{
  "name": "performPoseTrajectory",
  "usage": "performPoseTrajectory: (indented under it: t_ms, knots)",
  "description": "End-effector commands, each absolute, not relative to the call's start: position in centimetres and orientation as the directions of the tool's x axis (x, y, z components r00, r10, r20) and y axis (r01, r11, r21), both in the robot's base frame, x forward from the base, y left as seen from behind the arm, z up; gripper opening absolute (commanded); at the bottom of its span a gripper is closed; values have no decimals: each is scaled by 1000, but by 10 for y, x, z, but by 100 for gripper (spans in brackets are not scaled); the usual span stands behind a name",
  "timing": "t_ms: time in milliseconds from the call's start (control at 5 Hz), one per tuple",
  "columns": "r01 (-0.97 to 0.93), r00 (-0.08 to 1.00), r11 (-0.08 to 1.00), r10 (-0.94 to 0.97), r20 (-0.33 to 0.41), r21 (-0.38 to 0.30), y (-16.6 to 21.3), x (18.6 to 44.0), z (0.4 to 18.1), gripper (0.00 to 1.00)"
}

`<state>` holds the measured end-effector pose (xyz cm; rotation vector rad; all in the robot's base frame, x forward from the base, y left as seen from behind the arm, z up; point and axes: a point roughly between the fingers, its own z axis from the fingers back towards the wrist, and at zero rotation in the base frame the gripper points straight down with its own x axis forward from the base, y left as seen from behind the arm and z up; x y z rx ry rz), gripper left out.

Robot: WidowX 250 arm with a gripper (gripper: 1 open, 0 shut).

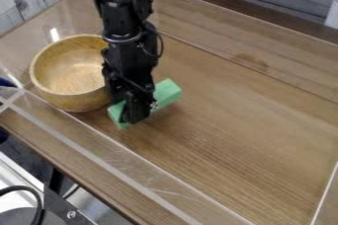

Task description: Put the green block in the brown bowl

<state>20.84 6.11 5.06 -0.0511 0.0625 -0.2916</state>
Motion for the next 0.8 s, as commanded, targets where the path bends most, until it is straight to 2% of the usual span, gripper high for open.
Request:
performPoseTrajectory:
  t_ms: [0,600]
  knots:
    - [285,959,958,-285,1,-31,62,217,64,0]
    - [270,963,962,-270,3,-36,61,214,62,0]
